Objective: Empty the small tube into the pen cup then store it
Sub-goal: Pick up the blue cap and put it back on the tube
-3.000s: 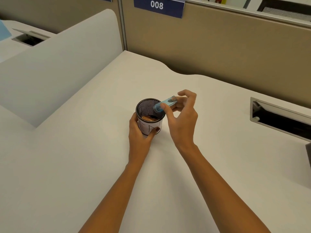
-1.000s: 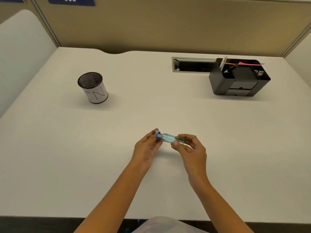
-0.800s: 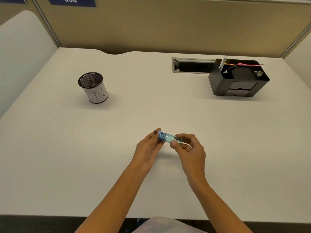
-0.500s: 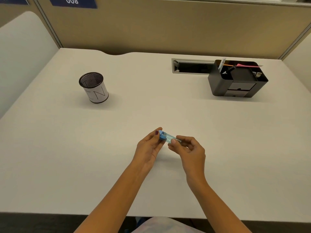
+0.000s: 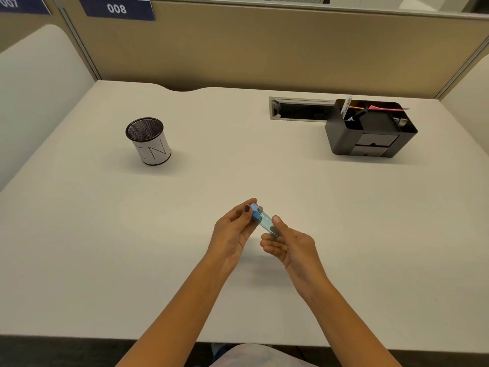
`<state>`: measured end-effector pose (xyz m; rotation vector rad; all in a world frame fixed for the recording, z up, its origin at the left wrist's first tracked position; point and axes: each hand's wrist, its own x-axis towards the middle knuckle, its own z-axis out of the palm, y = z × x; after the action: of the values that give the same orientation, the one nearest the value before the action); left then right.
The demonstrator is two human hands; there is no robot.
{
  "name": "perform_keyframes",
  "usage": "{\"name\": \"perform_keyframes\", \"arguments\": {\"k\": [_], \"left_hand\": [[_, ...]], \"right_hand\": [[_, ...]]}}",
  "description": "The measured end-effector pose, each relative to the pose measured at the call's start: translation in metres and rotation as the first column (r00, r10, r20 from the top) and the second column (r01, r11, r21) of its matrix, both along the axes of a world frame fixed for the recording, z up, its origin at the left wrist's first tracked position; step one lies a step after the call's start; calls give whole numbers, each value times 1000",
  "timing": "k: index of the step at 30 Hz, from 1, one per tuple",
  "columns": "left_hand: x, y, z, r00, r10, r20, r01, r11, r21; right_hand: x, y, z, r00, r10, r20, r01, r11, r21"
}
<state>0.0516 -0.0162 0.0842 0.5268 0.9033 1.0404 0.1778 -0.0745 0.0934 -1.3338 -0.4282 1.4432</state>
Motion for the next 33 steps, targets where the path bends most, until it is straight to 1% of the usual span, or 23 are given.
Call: {"name": "perform_keyframes", "arguments": {"k": [3,5,7,9,12,15,16,22,26,29,33], "left_hand": [[-3,5,4,1000,10,19,-10,1000,-17],[-6,9,6,999,17,35,-16,999,-35],[-8,11,6,999,18,44,-15,998,-56],[-10,12,4,999,8,39,-5,997,-75],[-11,13,2,999,-22,34,26,995,-100],[-10,13,0,999,-45,15,46,993,-109],[-10,14,0,999,-52,4,52,994,-101],[-13,16,5,994,-98,-46,96,995,-41],[-13,18,5,994,-93,-54,89,993,-76],[-13,20,4,995,-92,-45,86,990,-114],[-13,21,3,994,-108,-27,104,987,-120]], "right_hand": [[5,6,4,981,115,155,-124,991,49],[10,11,4,943,153,295,-191,976,105],[15,15,4,863,171,476,-274,949,155],[17,19,3,764,187,617,-385,900,204],[20,25,3,649,231,725,-557,793,246],[20,32,3,522,278,806,-670,719,186],[19,33,3,501,285,817,-683,710,171],[12,36,4,544,269,794,-654,729,201],[6,38,5,576,217,788,-608,758,237],[3,40,5,582,168,796,-580,772,261],[2,43,5,581,139,802,-569,774,278]]}}
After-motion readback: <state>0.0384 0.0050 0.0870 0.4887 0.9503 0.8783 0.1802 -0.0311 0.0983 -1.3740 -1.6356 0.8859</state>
